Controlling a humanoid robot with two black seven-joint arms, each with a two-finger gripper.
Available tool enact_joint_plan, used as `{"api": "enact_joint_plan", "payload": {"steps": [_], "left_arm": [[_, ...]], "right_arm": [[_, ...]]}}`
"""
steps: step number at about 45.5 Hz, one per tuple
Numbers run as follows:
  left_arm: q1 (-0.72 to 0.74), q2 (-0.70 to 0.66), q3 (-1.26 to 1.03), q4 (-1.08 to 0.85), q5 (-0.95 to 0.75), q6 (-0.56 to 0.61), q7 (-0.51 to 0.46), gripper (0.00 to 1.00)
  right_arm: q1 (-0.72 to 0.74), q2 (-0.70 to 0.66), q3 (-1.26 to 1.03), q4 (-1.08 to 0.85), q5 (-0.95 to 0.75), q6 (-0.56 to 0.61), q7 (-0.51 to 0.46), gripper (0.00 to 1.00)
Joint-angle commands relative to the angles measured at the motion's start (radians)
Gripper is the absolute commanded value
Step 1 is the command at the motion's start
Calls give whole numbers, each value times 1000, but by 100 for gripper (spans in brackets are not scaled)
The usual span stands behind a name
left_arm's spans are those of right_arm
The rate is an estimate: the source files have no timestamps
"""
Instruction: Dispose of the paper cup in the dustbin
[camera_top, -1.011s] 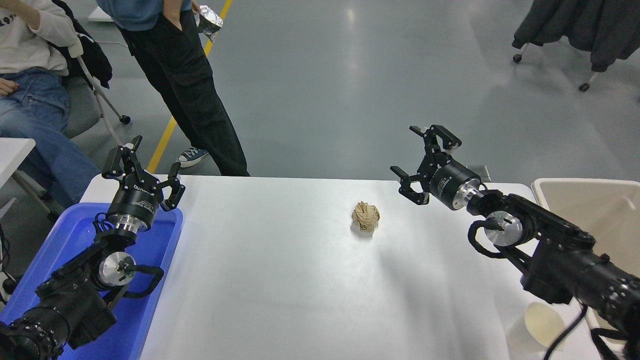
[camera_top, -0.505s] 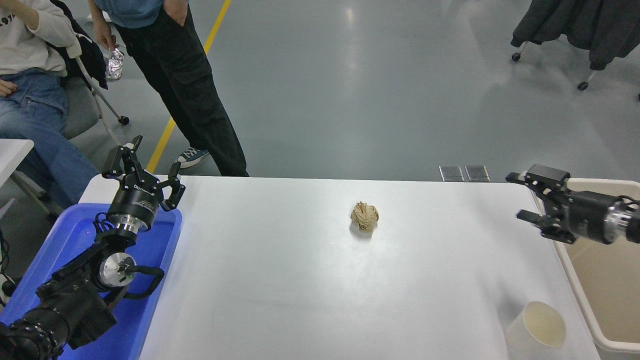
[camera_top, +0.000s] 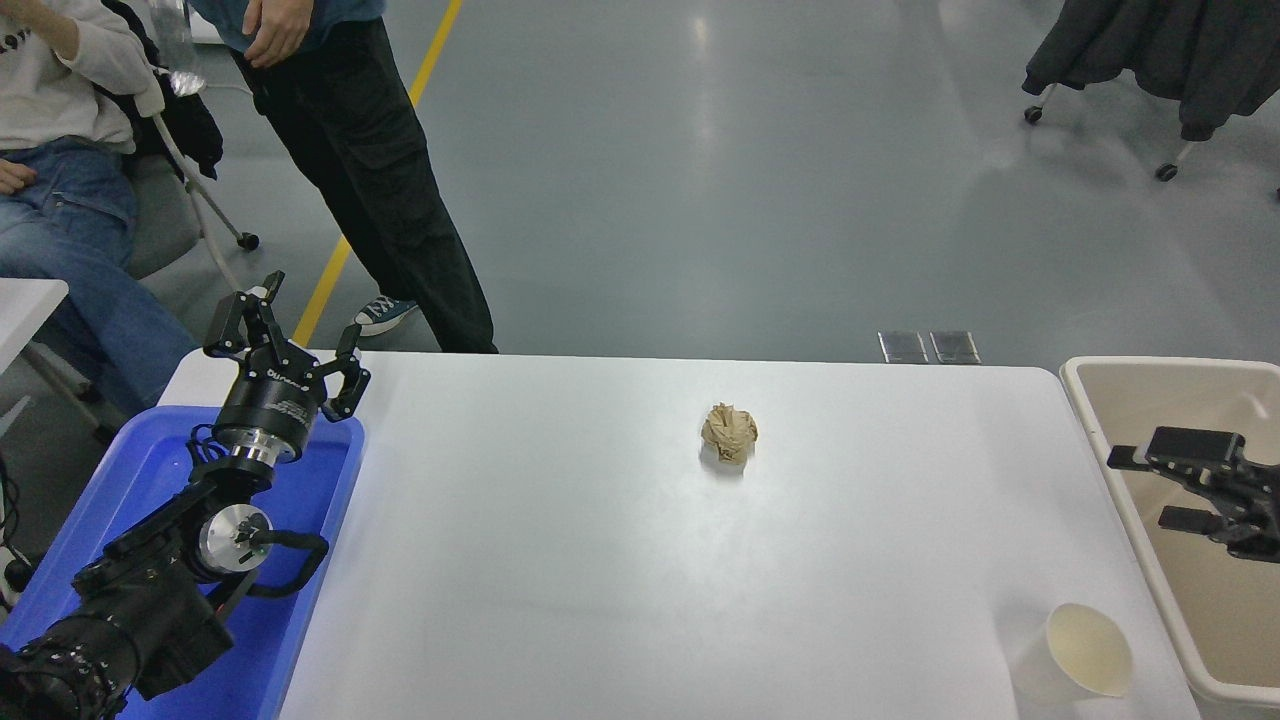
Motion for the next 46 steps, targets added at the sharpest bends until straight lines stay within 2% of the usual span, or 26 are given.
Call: {"api": "enact_joint_plan", "payload": {"steps": [1, 14, 36, 46], "left_arm": [[0, 0, -2, 0, 0, 0, 0, 100], [0, 0, -2, 0, 0, 0, 0, 100], [0, 0, -2, 0, 0, 0, 0, 100], [0, 0, -2, 0, 0, 0, 0, 100]], "right_arm": [[-68, -28, -41, 76, -215, -118, 11, 99], [-124, 7, -86, 65, -306, -263, 11, 99], [-128, 98, -95, 1, -309, -286, 13, 97], [-133, 161, -98, -90, -309, -307, 30, 96]]}}
